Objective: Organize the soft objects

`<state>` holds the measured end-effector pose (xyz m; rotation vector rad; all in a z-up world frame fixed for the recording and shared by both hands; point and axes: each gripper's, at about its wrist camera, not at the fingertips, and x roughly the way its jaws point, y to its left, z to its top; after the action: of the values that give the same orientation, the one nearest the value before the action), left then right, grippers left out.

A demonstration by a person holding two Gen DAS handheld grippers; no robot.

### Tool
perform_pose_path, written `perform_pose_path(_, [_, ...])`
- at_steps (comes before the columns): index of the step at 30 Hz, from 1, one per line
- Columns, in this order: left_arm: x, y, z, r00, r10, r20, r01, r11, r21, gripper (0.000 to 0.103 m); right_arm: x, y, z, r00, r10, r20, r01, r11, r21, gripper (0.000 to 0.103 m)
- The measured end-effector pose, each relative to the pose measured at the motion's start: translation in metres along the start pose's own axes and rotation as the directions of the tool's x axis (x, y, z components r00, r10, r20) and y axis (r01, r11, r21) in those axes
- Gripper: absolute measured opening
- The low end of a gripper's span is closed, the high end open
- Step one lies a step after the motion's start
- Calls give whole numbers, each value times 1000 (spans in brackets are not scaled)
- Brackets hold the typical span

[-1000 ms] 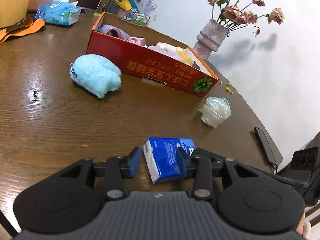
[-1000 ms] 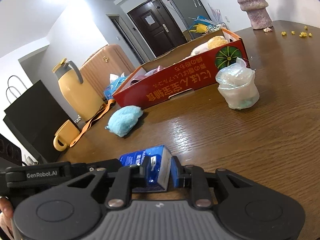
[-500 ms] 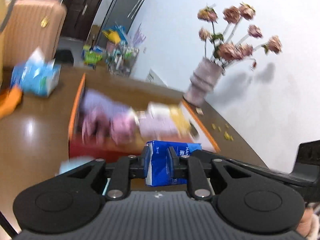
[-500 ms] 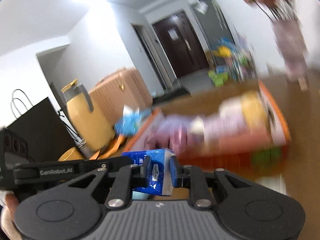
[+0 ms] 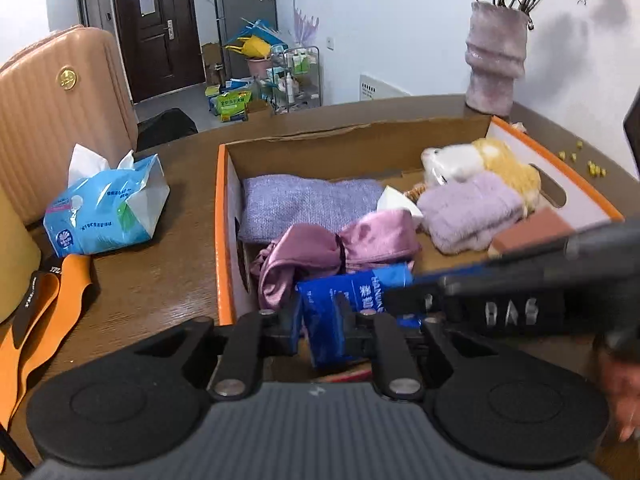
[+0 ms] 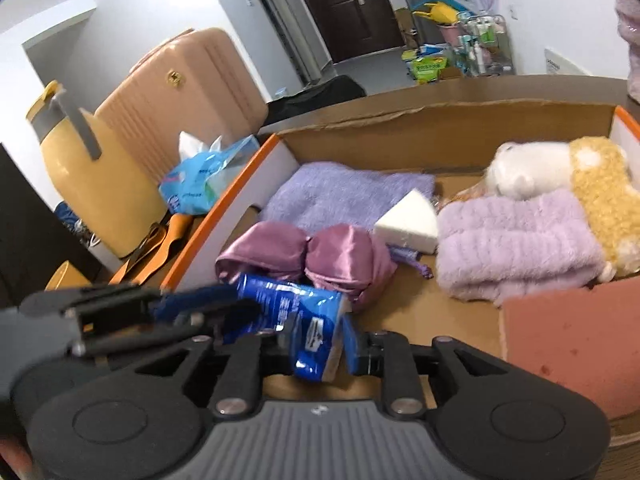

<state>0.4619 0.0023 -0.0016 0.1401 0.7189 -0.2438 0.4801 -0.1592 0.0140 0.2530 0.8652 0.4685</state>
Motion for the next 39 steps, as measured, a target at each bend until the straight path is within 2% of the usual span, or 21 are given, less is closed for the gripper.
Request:
perform_pose_path(2, [-9, 5, 1, 1000, -15, -1, 14, 1000, -22, 26, -12, -1, 1, 1000, -13, 15, 13, 1000, -2, 38])
perform_pose_path(3, [-16, 8, 1, 1000, -13, 11, 14, 999, -39, 35, -21, -2, 3, 1000, -12, 28, 12, 1000, -7, 39])
perform_pose_path(4, [-27, 10, 1, 999, -13, 35, 14, 999, -47, 39, -32, -2, 3, 999, -8, 47, 9, 1000, -14, 40])
perform_pose_path(7, [-60, 17, 5, 996, 2, 90, 2, 999, -33, 42, -74, -7, 4, 993, -38, 109, 43, 998, -43, 41])
perform_pose_path(9, [-87, 20, 6, 990, 18, 137, -14, 999, -32, 53, -108, -10, 1, 983, -76, 166, 88, 994, -65, 43])
perform_pose_path(12, [-128, 26, -2, 976, 61, 208, -53, 998, -42, 69, -161, -18, -11, 959, -129, 251, 152, 985, -76, 53])
perform_pose_path(13, [-141, 28, -7, 971, 72, 230, -63, 997, -45, 70, -179, -22, -18, 949, -141, 281, 166, 984, -66, 57])
perform_pose_path(17, [-174, 29, -22, 964, 89, 251, -74, 995, -69, 70, -226, -33, -43, 933, -151, 327, 171, 985, -31, 58])
perform_pose_path(23, [-207, 21, -36, 955, 83, 285, -63, 995, -80, 75, -254, -20, -68, 914, -151, 377, 183, 982, -52, 58])
perform_pose_path(28, [-222, 11, -64, 955, 69, 290, -42, 994, -101, 76, -263, -4, -100, 896, -134, 423, 180, 981, -72, 59])
perform_pose_path(34, [-229, -5, -135, 962, 58, 268, -22, 990, -138, 78, -258, 14, -177, 903, -91, 420, 143, 985, -94, 59])
perform_pose_path(37, [-225, -1, -165, 976, 18, 217, 31, 975, -221, 78, -249, 17, -212, 916, -81, 393, 123, 989, -83, 59])
perform_pose_path(39, [-214, 5, -178, 987, -25, 158, 69, 958, -278, 78, -240, 15, -226, 928, -85, 363, 114, 992, -59, 59])
